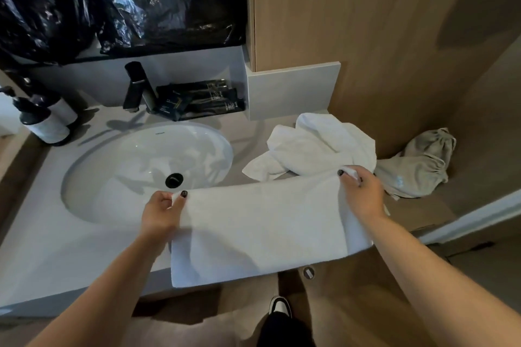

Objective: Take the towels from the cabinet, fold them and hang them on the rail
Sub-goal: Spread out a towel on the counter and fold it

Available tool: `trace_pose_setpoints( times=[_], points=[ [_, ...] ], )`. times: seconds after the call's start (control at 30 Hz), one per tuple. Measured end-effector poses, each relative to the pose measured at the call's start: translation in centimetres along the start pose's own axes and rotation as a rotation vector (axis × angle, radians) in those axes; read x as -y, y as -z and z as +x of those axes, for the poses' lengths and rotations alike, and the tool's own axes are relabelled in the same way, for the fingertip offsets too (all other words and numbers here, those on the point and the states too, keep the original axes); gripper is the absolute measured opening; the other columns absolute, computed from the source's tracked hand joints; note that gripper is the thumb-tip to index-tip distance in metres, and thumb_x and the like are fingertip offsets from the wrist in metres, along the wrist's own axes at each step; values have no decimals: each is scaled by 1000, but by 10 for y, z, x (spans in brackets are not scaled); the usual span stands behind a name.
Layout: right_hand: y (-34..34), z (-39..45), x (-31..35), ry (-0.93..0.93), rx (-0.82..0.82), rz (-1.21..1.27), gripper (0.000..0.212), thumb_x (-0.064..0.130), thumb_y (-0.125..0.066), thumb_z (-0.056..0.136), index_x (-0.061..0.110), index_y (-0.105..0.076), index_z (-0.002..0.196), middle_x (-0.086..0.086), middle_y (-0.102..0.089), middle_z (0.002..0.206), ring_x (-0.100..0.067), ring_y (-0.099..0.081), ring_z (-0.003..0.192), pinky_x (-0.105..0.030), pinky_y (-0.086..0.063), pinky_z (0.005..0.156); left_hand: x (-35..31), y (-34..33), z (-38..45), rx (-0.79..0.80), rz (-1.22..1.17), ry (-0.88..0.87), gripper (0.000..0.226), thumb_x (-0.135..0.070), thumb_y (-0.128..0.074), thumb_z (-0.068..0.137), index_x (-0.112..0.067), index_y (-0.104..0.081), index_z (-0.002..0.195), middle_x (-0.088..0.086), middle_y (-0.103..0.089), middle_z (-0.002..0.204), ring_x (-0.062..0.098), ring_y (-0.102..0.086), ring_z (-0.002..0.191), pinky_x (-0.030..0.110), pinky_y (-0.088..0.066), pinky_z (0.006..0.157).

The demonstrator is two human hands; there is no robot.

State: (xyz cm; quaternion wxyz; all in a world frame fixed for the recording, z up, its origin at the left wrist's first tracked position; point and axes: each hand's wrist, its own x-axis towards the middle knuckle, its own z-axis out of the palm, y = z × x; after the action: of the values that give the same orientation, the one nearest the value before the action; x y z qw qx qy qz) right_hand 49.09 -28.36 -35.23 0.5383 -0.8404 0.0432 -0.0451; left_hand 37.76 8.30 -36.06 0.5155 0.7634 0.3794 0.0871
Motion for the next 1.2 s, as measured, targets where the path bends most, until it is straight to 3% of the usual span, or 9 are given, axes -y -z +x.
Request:
trace_pose_setpoints(
  times=[0.07,0.17,0.3,0.4,0.5,0.6,0.83,1.07,1.2],
  points=[
    [-9,21,-6,26,-13,-110,17,10,-57,97,14,-70,107,-4,-70,94,-17,-62,83,-25,-50,77,-1,-12,11,-42,121,7,26,-31,-59,97,-5,-55,97,3,-54,74,28,-55,80,34,-37,67],
    [-19,40,-11,44,-51,-293,21,17,-54,95,24,-69,108,-6,-70,100,-33,-59,99,-53,-46,92,-6,-27,17,-88,232,-28,21,-26,-55,99,-6,-55,106,6,-60,86,32,-57,93,33,-37,76],
    [-37,21,4,221,-149,-617,48,10,-57,91,18,-50,138,-13,-41,145,-31,-30,137,-51,-21,108,-10,-45,2,-99,330,-376,38,-14,-54,98,-7,-48,134,13,-51,140,31,-46,131,41,-40,106],
    [-69,-15,10,572,134,-652,58,-1,-52,87,14,-45,143,-12,-32,156,-30,-17,148,-50,-14,116,1,-69,-23,125,495,-675,51,-23,-43,101,-2,-39,147,15,-32,157,29,-26,147,45,-27,117],
    [-98,-44,-6,793,474,-770,54,10,-48,88,13,-49,142,-10,-39,154,-27,-25,147,-51,-25,116,17,-89,-38,269,764,-720,68,-44,-22,99,-6,-20,155,8,-9,162,22,0,151,40,-2,122],
    [-98,-44,-16,707,583,-897,57,34,-29,99,14,-34,152,-4,-30,160,-21,-19,150,-43,-12,118,22,-91,-36,267,880,-690,70,-53,-9,97,-18,-1,157,0,8,163,15,18,150,32,15,120],
    [-33,-7,-36,543,618,-1090,75,61,-7,97,19,8,157,5,17,163,-11,25,147,-43,8,122,23,-65,-38,261,971,-593,76,-66,-7,94,-27,14,155,0,23,162,15,27,147,39,11,122],
    [-6,-9,-39,406,542,-1102,77,59,-4,92,19,14,155,2,21,162,-15,28,147,-43,16,120,35,-39,-34,245,950,-440,81,-66,-5,92,-21,12,156,6,22,163,23,26,148,47,7,122],
    [-46,-51,-13,451,468,-863,67,39,-17,98,8,-11,157,-9,-5,165,-25,2,152,-49,-6,123,23,-52,-60,220,910,-699,72,-49,-18,100,-6,-6,156,14,2,164,28,7,152,44,5,123]
  ],
)
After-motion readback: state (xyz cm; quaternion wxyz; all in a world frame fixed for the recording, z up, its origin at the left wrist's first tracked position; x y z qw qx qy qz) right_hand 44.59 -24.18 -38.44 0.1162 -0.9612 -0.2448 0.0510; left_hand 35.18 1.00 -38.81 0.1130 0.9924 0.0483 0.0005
